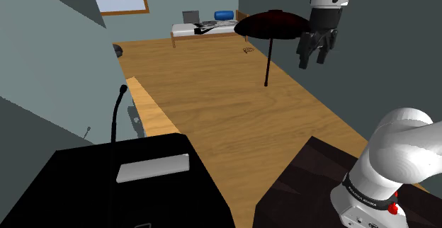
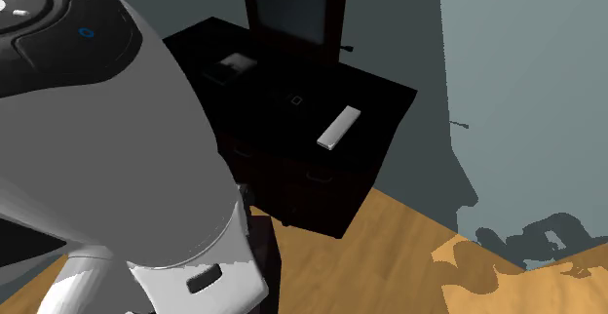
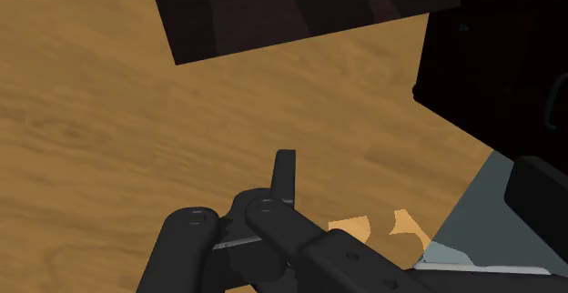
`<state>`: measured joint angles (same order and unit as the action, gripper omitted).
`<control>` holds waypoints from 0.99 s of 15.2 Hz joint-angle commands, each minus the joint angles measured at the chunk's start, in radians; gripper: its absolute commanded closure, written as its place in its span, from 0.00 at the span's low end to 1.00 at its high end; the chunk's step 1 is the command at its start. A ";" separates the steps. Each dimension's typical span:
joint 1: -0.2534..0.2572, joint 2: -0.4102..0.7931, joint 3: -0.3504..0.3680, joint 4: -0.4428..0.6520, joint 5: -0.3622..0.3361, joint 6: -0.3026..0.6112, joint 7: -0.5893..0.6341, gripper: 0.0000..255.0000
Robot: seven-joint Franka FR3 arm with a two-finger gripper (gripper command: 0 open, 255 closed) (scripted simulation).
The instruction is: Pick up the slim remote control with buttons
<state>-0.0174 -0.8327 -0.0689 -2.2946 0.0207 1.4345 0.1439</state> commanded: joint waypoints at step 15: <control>0.153 0.362 0.148 0.083 0.075 0.291 -0.058 0.00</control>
<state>0.1270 -0.5064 0.0698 -2.2257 0.0944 1.7024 0.0935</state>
